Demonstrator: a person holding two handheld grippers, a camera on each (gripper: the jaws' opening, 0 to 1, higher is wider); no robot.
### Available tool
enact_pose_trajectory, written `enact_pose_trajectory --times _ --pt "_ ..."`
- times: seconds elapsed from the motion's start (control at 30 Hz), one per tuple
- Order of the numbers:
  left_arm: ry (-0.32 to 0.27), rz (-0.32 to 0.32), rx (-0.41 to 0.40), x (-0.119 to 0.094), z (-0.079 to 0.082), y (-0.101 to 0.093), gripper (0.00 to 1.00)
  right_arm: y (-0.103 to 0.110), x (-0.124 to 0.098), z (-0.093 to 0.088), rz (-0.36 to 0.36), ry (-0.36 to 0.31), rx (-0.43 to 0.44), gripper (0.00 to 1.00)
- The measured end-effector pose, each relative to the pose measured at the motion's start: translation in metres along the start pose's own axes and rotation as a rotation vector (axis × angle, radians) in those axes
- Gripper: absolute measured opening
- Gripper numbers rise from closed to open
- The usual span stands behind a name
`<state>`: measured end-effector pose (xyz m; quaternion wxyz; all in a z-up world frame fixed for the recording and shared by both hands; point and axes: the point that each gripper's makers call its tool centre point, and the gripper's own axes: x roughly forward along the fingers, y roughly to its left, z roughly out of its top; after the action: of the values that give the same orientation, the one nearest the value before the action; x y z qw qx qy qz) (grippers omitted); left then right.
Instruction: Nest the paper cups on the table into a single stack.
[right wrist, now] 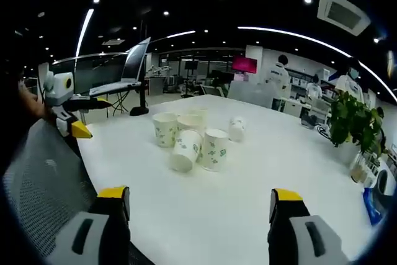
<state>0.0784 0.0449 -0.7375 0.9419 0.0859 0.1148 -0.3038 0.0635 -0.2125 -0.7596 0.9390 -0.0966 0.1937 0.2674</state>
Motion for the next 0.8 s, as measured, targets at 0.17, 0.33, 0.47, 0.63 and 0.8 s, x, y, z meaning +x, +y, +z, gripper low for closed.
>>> enact_pose_trajectory --times 0.17,0.33,0.47,0.63,0.8 --pt "-0.002 0.009 0.0 -0.0001 0.0003 0.0017 0.99 0.0007 -0.0002 0.0017 0.007 -0.013 0.016 0.96" --pt "-0.004 0.008 -0.005 0.0 0.0009 0.0014 0.99 0.0005 -0.0001 0.0014 0.014 -0.017 0.028 0.98" --pt "-0.007 0.006 -0.009 0.0001 0.0011 0.0013 0.99 -0.0011 -0.0004 0.0017 0.014 -0.026 0.039 0.99" --pt "-0.019 0.01 -0.019 -0.0004 0.003 0.0025 0.99 -0.0036 -0.0009 0.0018 0.015 -0.038 0.058 0.99" --pt "-0.044 0.013 -0.033 -0.0012 0.0082 0.0029 0.99 -0.005 -0.0011 0.0018 0.01 -0.042 0.077 1.0"
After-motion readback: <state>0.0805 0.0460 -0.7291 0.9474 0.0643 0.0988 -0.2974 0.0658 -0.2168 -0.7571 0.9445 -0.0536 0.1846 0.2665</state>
